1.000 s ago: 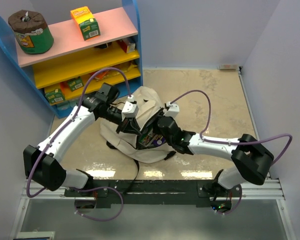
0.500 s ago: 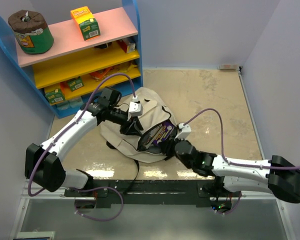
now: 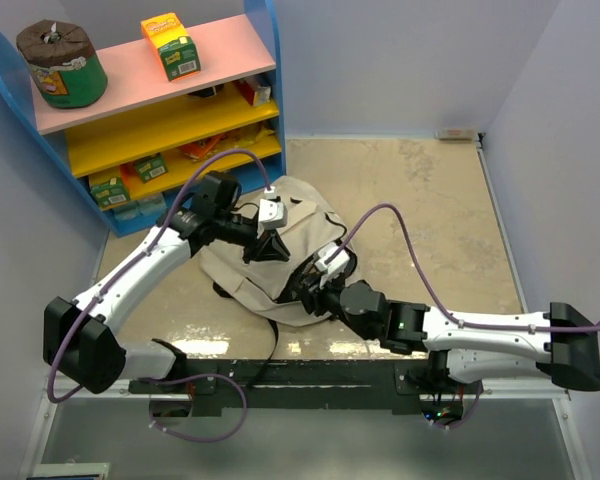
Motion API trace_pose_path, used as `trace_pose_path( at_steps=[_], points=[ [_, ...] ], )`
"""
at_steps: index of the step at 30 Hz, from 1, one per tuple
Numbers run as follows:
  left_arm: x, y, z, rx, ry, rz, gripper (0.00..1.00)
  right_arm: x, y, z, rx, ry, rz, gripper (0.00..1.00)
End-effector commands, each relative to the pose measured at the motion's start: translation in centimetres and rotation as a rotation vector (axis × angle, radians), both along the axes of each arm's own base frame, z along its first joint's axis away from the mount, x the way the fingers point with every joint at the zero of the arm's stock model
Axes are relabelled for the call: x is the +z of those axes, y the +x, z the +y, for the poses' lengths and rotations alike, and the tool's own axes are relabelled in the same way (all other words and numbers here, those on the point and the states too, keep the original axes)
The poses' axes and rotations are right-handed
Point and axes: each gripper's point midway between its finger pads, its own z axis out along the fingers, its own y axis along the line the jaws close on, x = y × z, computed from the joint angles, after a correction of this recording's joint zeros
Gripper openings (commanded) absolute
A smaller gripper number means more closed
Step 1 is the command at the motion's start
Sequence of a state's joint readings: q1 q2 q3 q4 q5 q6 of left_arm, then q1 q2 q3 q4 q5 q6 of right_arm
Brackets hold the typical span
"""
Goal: Pack the student bag
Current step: Zip the student bag at the center of the board.
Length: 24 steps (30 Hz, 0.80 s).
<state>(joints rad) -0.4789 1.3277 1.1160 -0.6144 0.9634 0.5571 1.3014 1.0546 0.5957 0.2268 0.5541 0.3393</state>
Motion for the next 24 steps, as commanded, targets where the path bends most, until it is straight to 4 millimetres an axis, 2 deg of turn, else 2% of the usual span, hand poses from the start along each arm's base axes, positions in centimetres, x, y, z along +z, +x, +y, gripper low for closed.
trace_pose_path(
  at_steps=[1, 5, 10, 19, 24],
  points=[
    [1.2, 0.1, 0.0, 0.006, -0.031, -0.047, 0.15, 0.9, -0.4, 1.4, 0.181, -0.209, -0.205, 0.42],
    [1.5, 0.1, -0.2, 0.011, -0.048, -0.049, 0.14, 0.9, -0.9, 1.2, 0.263, -0.299, -0.262, 0.51],
    [1.5, 0.1, -0.2, 0.010, -0.050, -0.054, 0.13, 2.7, -1.3, 0.8, 0.312, -0.298, -0.297, 0.68],
    [1.6, -0.2, 0.2, 0.012, -0.044, -0.057, 0.13, 0.1, -0.2, 2.4, 0.405, -0.372, -0.233, 0.69],
    [1.6, -0.1, 0.6, 0.023, -0.039, -0.064, 0.13, -0.3, 0.9, 2.6, 0.442, -0.396, -0.204, 0.68]
  ],
)
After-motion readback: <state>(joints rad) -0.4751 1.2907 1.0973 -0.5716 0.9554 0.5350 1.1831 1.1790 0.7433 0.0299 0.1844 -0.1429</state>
